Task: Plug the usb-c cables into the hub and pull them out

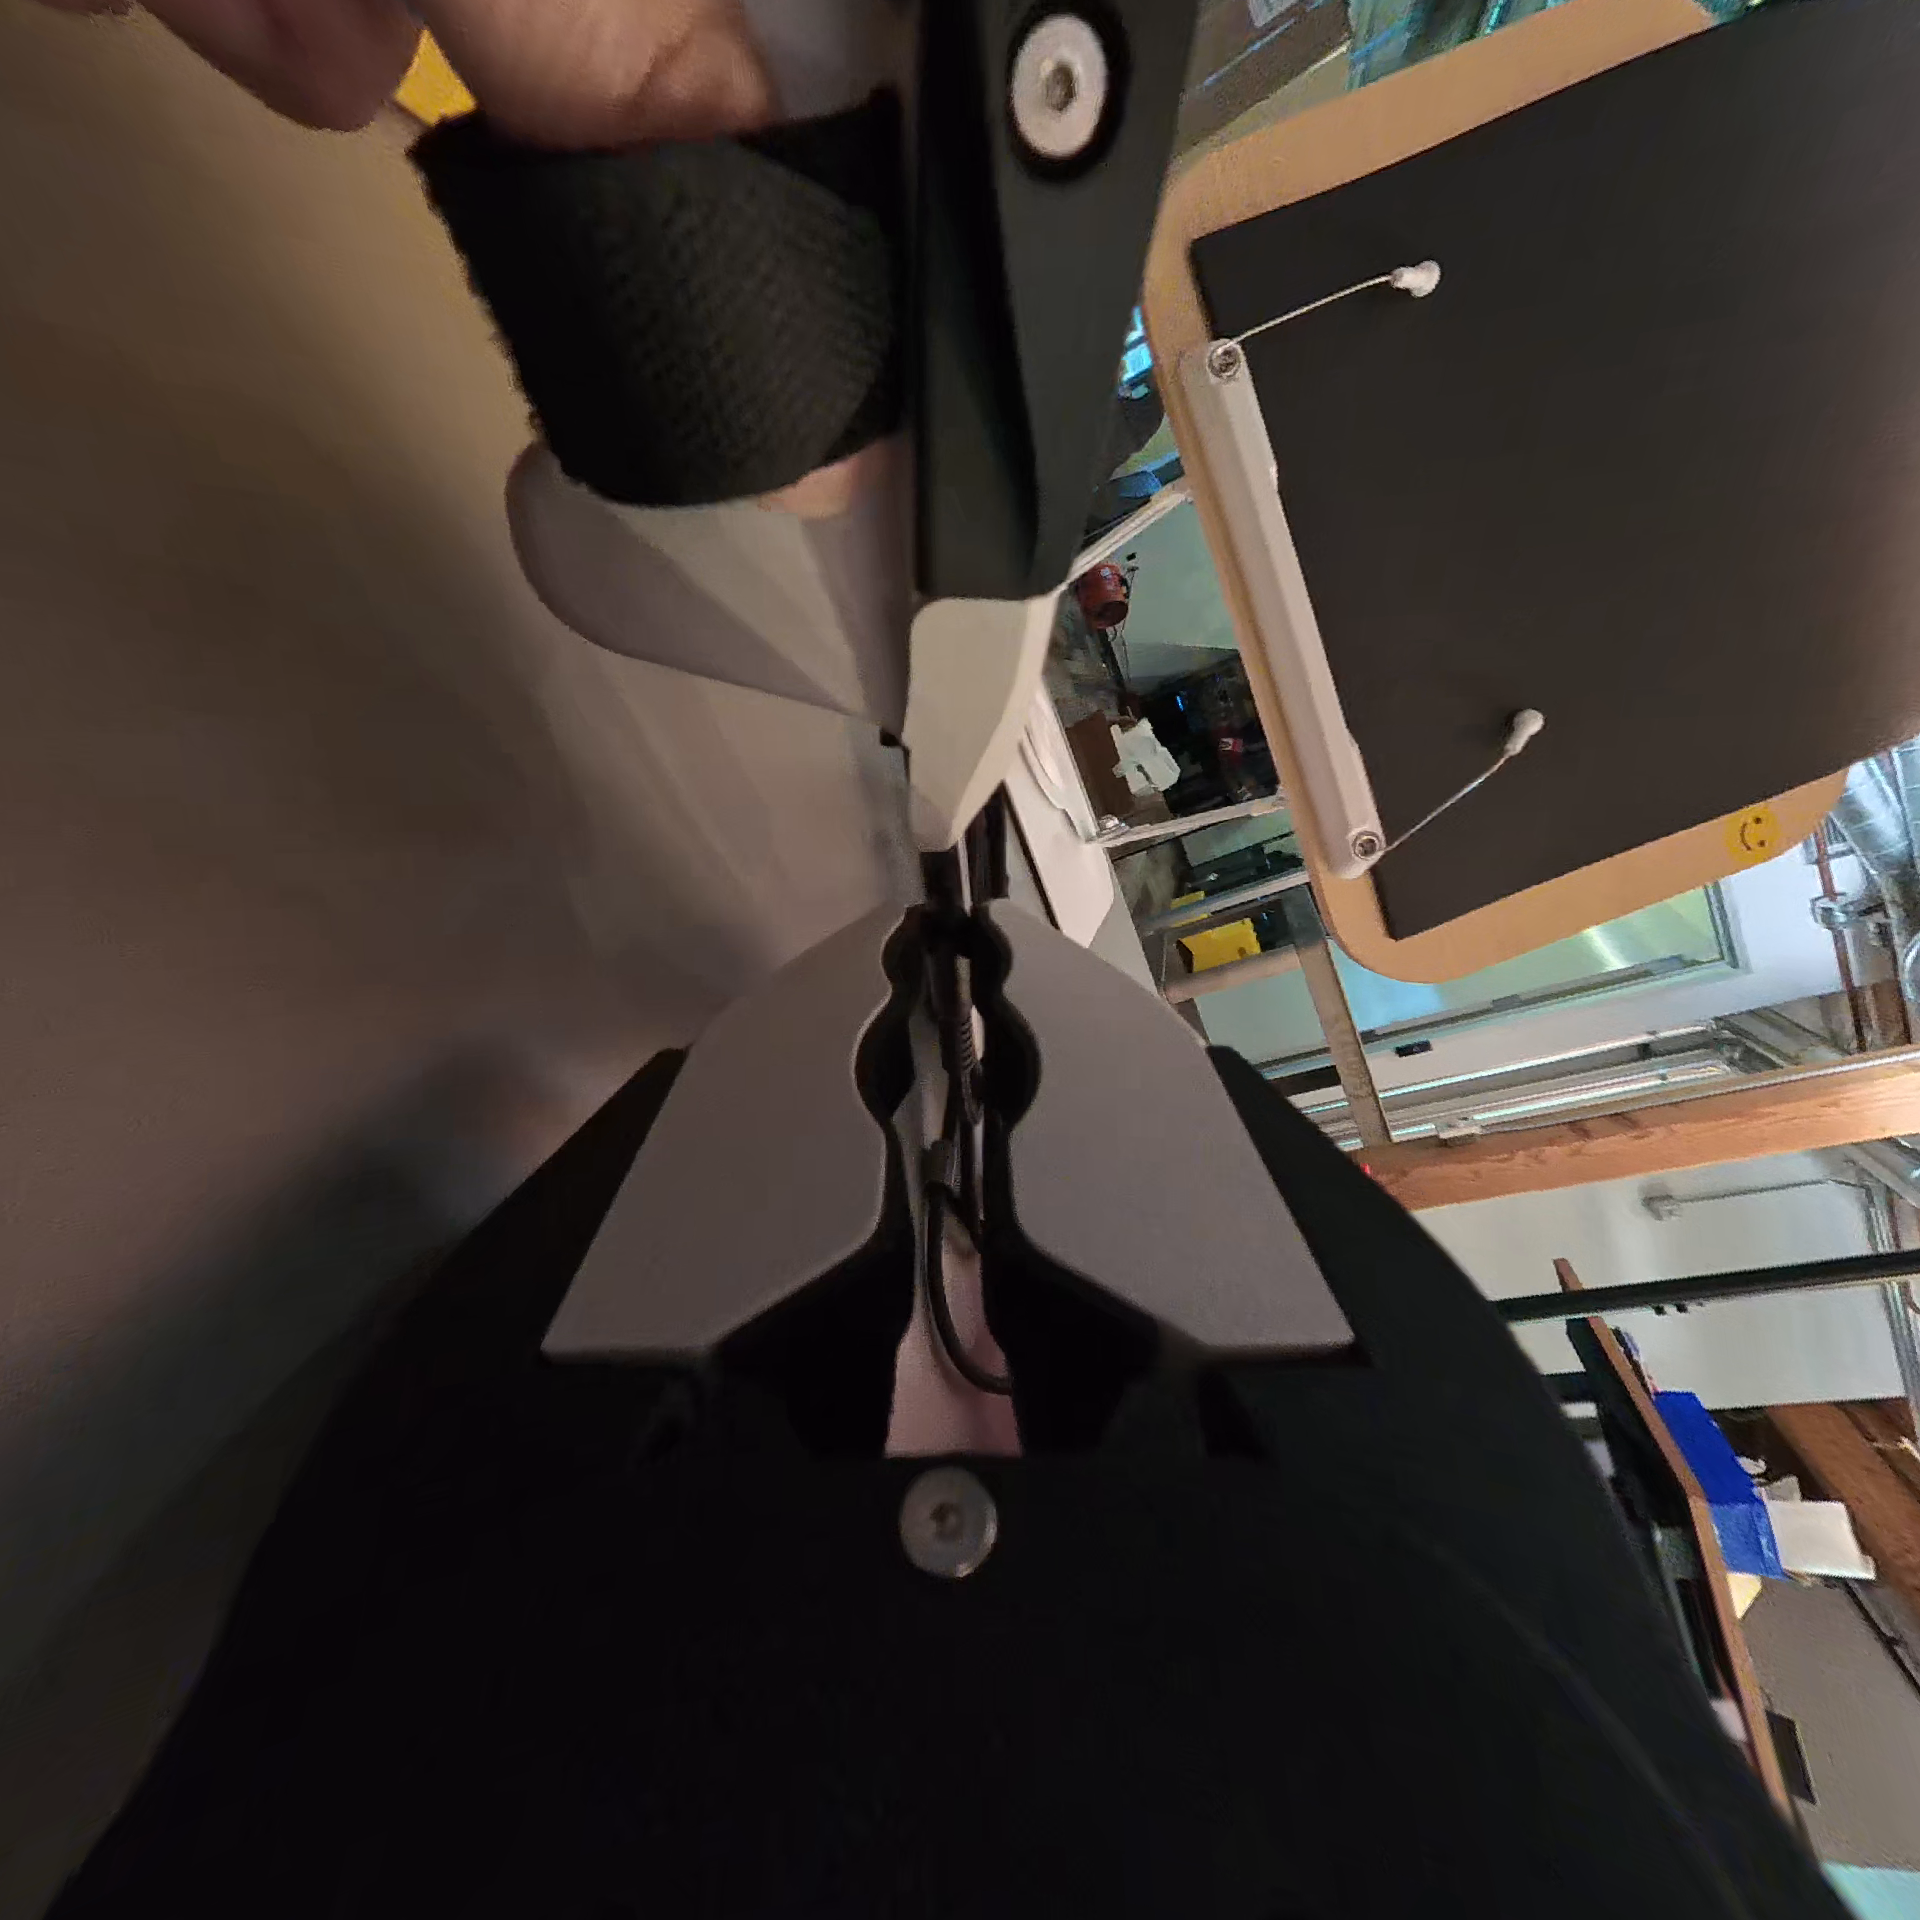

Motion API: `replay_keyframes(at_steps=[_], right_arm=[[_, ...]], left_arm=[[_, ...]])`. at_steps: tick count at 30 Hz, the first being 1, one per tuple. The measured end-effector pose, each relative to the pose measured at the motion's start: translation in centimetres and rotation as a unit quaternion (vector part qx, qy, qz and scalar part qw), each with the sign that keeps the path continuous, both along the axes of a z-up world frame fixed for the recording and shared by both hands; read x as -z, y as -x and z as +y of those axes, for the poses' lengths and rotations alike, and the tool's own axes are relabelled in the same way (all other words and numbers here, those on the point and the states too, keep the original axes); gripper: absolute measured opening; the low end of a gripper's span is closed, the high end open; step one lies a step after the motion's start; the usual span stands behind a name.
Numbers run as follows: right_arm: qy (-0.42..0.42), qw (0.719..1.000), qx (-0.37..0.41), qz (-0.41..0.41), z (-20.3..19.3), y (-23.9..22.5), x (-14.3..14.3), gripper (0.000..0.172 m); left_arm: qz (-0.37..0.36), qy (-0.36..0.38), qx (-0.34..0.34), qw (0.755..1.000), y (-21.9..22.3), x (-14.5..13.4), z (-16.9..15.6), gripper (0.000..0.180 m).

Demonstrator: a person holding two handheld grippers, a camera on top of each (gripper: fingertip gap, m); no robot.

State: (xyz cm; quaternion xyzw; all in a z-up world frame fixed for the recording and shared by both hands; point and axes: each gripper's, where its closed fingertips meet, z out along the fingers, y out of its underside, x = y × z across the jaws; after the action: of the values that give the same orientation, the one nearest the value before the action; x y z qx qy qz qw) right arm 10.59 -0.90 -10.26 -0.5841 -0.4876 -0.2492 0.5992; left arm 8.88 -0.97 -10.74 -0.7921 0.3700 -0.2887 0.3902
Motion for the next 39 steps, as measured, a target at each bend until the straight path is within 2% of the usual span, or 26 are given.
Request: replay_keyframes(at_steps=[4, 8, 15, 19, 26, 27, 28, 29, 31, 33, 35, 39], right_arm=[[0.002, 1.0, -0.003, -0.018, -0.3, 0.3, 0.3, 0.009], [-0.006, 0.999, -0.004, -0.042, -0.4, 0.3, 0.5, 0.008], [-0.021, 0.996, 0.015, -0.086, 0.3, 0.0, 1.1, 0.008], [-0.02, 0.994, 0.038, -0.103, 0.3, -0.5, 1.5, 0.008], [-0.014, 0.993, 0.05, -0.11, -0.3, -1.2, 1.8, 0.008], [-0.017, 0.994, 0.018, -0.108, -1.2, -0.3, 1.7, 0.008], [-0.035, 0.992, -0.014, -0.116, -2.4, 0.7, 1.5, 0.008], [-0.047, 0.99, -0.015, -0.136, -2.7, 0.9, 1.6, 0.008], [-0.036, 0.994, 0.003, -0.105, -2.2, 0.2, 1.2, 0.009], [-0.029, 0.996, 0.008, -0.082, -1.9, -0.2, 0.9, 0.009], [-0.034, 0.994, 0.006, -0.1, -2.0, -0.1, 1.2, 0.009], [-0.034, 0.996, -0.005, -0.086, -2.3, -0.4, 0.8, 0.008]], left_arm=[[0.036, -0.032, -0.002, 0.999, 0.2, 0.3, 0.0, 0.028], [0.042, -0.025, -0.008, 0.999, 0.3, 0.6, -0.1, 0.028], [-0.014, 0.024, -0.039, 0.999, -0.1, 1.4, 0.6, 0.029], [-0.006, -0.01, -0.036, 0.999, -0.6, 1.8, 0.6, 0.029], [-0.012, -0.006, -0.013, 1.0, -1.1, 2.1, 0.4, 0.029], [0.04, -0.065, -0.102, 0.992, 1.5, 2.1, 3.0, 0.028], [0.046, -0.1, -0.13, 0.985, 3.2, 1.4, 4.4, 0.025], [0.011, -0.081, -0.137, 0.987, 3.8, 0.8, 4.8, 0.023], [-0.068, -0.048, -0.058, 0.995, 1.7, -0.7, 2.9, 0.023], [-0.03, -0.084, -0.049, 0.995, 0.6, -0.7, 2.2, 0.023], [0.019, -0.107, -0.033, 0.994, -0.3, 0.1, 1.6, 0.024], [0.028, -0.088, -0.035, 0.995, 0.0, 0.6, 1.6, 0.023]])
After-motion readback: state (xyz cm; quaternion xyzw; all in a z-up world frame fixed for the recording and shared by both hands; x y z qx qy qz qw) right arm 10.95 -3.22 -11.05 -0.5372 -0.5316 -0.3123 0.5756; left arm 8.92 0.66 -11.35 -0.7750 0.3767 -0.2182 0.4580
